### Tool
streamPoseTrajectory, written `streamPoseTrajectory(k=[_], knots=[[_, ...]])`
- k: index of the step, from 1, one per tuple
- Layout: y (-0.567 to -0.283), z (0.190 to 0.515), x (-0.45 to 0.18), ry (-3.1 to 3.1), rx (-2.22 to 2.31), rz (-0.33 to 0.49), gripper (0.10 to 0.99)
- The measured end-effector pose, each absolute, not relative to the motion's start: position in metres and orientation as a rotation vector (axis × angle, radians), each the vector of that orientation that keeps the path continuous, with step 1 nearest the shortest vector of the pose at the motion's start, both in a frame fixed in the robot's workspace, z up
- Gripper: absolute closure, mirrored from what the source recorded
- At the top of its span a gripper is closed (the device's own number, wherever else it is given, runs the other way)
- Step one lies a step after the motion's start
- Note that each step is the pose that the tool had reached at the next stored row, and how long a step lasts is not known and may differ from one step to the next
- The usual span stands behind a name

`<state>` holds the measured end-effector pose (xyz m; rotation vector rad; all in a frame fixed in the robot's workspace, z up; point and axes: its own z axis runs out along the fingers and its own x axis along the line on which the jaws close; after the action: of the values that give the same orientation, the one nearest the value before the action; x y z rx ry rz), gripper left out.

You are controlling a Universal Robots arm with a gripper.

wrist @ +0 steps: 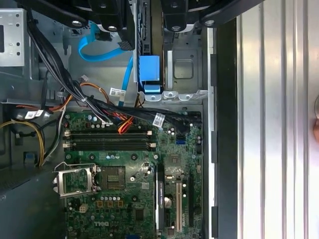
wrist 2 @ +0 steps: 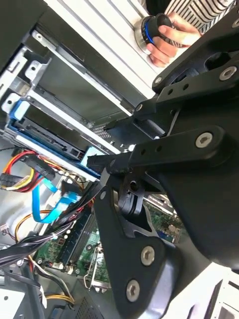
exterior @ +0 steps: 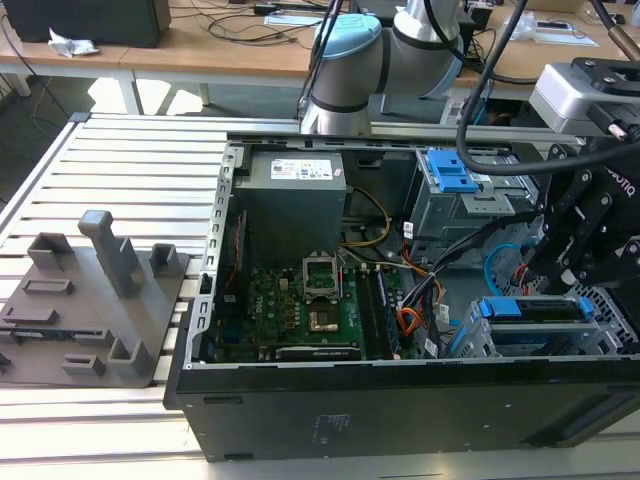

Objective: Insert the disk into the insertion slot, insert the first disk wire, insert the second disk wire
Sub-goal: 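Insert the first disk wire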

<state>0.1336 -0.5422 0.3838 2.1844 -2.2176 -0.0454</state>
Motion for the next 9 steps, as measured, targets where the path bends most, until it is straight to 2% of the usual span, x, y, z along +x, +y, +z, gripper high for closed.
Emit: streamPoseTrajectory(k=[9], knots=[[-0.521,0.384,0.148,-2.217,2.184,-0.045,0.725]])
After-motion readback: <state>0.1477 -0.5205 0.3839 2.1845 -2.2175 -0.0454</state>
